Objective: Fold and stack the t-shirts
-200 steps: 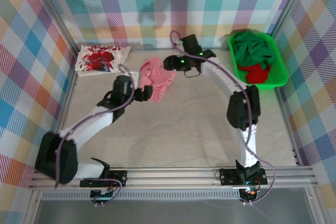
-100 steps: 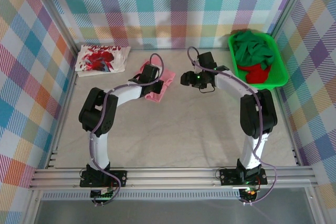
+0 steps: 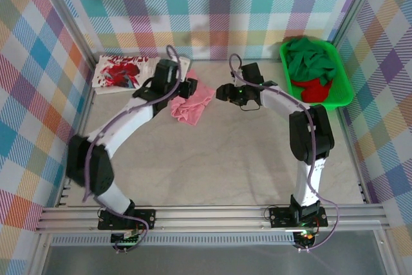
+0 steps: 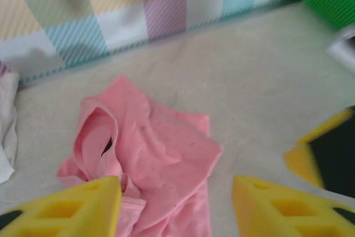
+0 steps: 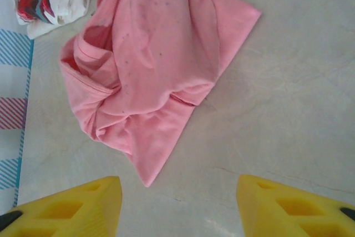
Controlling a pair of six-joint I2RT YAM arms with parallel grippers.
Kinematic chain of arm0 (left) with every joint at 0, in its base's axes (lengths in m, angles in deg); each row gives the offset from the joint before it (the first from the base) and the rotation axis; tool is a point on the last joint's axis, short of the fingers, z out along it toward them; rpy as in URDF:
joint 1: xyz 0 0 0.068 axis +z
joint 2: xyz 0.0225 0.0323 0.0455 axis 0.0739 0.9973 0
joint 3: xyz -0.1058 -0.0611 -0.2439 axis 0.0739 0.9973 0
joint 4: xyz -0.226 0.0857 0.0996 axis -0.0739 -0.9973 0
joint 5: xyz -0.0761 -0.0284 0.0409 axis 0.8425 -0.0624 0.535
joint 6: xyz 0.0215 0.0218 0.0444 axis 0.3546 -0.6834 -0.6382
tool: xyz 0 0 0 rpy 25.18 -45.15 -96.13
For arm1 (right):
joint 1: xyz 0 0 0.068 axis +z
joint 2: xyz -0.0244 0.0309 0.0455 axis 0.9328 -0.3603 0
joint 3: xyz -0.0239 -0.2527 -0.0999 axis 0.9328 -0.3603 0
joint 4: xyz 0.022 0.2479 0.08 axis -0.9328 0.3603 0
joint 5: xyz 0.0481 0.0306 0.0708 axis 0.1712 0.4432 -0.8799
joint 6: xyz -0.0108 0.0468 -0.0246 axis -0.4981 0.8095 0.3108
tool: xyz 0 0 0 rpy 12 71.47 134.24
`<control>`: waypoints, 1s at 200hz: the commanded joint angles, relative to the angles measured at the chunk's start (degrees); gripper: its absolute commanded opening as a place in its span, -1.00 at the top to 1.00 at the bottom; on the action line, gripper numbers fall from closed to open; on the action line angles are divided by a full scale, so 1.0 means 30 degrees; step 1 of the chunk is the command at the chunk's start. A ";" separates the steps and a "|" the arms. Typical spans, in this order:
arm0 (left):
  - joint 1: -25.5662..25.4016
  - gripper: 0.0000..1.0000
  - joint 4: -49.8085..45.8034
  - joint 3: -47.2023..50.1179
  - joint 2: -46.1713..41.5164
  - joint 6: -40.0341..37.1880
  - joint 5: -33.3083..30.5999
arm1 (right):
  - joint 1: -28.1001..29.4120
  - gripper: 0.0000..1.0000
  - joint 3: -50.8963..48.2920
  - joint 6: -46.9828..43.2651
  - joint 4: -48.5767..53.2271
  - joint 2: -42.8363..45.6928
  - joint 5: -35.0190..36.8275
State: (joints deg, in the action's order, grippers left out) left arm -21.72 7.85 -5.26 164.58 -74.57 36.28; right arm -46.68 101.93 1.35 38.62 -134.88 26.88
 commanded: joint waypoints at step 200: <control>0.2646 1.00 -0.3067 -0.1030 -0.1631 0.4629 0.0976 | 0.2773 -0.17 -0.0505 0.3703 -0.5207 -0.2204 -0.5961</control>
State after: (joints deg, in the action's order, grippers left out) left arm -13.98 -2.60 -9.30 162.37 -63.60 33.65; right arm -39.71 97.89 7.80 30.30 -139.62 15.80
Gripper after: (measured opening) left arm 0.057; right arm 0.583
